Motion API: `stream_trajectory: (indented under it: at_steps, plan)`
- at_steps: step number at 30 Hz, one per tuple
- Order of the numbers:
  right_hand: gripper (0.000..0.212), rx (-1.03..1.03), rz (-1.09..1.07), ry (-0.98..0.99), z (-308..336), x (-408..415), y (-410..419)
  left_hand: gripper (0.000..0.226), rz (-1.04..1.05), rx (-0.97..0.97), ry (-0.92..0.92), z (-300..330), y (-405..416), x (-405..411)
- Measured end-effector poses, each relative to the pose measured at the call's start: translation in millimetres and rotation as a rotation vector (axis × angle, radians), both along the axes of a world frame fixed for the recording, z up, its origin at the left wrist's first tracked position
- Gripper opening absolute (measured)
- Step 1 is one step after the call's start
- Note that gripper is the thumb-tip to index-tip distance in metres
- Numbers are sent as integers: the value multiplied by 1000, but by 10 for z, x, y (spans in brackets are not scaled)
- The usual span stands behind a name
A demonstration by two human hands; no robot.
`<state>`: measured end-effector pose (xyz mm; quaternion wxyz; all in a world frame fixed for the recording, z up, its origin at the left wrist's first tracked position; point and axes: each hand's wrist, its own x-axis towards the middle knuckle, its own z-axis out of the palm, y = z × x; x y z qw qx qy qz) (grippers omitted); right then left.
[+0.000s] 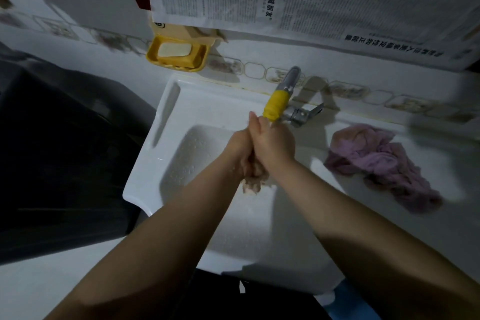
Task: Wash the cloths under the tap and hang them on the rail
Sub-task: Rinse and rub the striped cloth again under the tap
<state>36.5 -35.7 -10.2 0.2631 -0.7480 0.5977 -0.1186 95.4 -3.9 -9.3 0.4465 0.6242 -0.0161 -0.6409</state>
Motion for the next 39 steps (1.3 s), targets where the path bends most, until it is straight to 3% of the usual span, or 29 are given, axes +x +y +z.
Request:
stream_trajectory:
  at_steps: [3,6,9,14,17,20,24,25,28,30,32,35,39]
  plan:
    - [58,234,-82,-12,70,-64,-250,56,-102,6,15,17,2,11]
    - [45,385,37,-105,33,-91,-382,68,-308,-81,27,67,66,176]
    - [28,529,92,-308,23,-141,-464,57,-483,-207,-161,-18,129,359]
    - [59,652,249,-185,-69,-434,-446,38,-387,-323,-270,-82,158,444]
    - [39,748,343,-188,-155,-648,-478,36,-246,-328,-214,-125,181,476]
    - [28,822,227,-314,-326,-756,-424,35,-85,-284,-185,-197,174,513]
    - [16,805,-171,-782,-385,-692,-298,31,-18,-213,-91,-212,137,501]
    - [17,759,-238,-825,-343,-626,-259,28,-7,-169,-47,-193,112,466]
    - [32,525,-153,-617,-191,-298,-70,35,59,14,-69,-224,17,302]
    - [46,373,-81,-462,-170,-91,-4,45,48,23,-140,-298,-53,143]
    - [46,284,-156,-358,-171,-25,-128,54,78,38,-169,-284,-114,-13]
    - [36,269,-223,-326,-154,-30,-242,68,11,58,-216,-265,-150,-48]
    - [42,190,-78,-328,-105,29,34,56,-13,20,-146,-284,-142,64]
